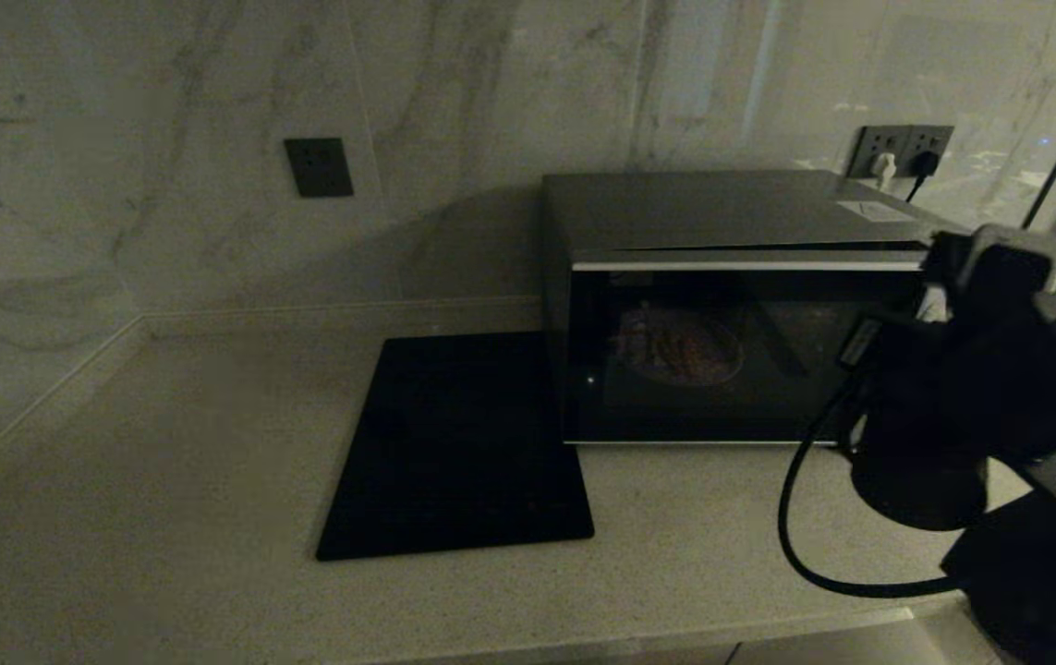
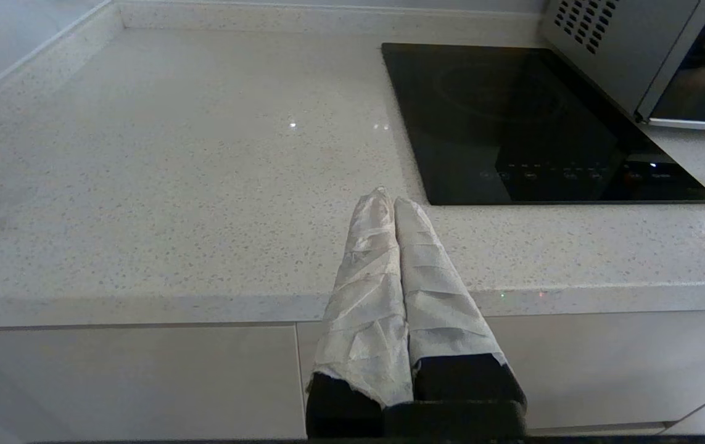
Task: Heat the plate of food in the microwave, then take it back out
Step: Open the microwave oven
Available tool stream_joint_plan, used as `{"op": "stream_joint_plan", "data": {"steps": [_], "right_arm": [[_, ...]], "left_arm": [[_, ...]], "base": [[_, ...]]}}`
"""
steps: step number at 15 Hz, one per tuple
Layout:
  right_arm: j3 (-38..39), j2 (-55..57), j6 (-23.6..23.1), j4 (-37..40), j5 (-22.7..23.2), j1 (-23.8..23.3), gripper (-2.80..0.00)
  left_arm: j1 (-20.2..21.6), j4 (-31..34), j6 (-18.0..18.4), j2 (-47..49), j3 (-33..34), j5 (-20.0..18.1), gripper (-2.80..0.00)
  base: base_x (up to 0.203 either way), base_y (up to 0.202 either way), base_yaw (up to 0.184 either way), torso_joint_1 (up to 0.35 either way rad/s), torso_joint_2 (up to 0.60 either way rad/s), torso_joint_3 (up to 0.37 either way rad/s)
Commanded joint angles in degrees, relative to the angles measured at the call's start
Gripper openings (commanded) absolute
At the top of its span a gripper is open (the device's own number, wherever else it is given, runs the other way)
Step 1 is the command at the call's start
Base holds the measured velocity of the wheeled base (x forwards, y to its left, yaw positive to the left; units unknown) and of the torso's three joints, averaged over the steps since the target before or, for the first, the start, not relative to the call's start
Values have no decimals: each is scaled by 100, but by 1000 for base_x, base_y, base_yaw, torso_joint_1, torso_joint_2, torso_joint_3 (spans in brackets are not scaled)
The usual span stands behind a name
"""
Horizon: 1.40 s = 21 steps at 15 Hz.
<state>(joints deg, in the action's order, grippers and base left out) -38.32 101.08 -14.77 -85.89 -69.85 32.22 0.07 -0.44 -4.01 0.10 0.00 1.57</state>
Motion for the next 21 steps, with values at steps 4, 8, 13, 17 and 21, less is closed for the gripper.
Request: {"op": "stream_joint_plan", "data": {"steps": [4,8,13,17,21], "right_arm": [[69,-1549,-484,146,440,-14,-280],[561,-1827,-532,209,1274,32,-280],[331,-3027,-806,2611,1869,-124,-280],[-284,-3862,-1021,5322,2081,-122,-280],[-1119,-4296,-988,7241,2089,-121,-280]], "left_arm": [[1,0,-3,-1,0,1,-280],[1,0,-3,-1,0,1,-280],[1,0,-3,-1,0,5,-280],[1,0,-3,-1,0,1,-280],[1,0,-3,-1,0,3,-280]], "base": [[0,0,0,0,0,0],[0,0,0,0,0,0],[0,0,0,0,0,0],[0,0,0,0,0,0],[0,0,0,0,0,0]]}}
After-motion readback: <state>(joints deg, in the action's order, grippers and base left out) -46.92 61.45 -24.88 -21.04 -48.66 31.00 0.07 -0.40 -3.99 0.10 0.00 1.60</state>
